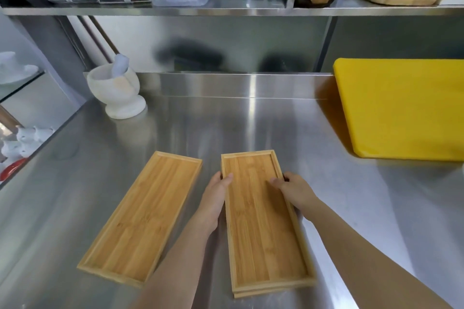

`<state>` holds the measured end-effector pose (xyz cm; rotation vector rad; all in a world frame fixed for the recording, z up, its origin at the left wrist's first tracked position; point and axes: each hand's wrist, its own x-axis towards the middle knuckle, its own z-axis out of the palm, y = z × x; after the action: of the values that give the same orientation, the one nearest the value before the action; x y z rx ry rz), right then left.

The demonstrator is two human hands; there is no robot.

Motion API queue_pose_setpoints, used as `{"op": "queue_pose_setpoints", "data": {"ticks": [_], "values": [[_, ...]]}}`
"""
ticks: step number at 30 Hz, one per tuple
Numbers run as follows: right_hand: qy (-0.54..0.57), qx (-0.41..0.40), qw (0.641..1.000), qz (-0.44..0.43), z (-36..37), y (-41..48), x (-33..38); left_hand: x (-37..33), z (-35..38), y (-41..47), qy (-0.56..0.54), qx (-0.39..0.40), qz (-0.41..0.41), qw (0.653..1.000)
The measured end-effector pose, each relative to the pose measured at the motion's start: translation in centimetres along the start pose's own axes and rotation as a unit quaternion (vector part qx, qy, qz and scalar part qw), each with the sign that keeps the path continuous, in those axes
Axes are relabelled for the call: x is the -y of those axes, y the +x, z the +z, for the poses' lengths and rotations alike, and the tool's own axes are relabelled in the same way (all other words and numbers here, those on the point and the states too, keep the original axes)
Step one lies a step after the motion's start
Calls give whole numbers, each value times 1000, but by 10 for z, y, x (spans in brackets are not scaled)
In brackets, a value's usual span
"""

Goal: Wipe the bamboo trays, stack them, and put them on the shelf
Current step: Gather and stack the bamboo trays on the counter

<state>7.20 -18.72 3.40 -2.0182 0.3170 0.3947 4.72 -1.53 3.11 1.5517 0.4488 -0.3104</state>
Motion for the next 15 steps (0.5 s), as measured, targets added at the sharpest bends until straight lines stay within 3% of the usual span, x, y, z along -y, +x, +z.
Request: {"op": "queue_pose_setpoints", "data": {"ticks": [10,15], "values": [[157,25,987,-8,9,12,11,-5,4,29,-40,44,-10,998],[132,20,991,-12,7,18,12,-7,4,35,-37,51,-7,998]]}}
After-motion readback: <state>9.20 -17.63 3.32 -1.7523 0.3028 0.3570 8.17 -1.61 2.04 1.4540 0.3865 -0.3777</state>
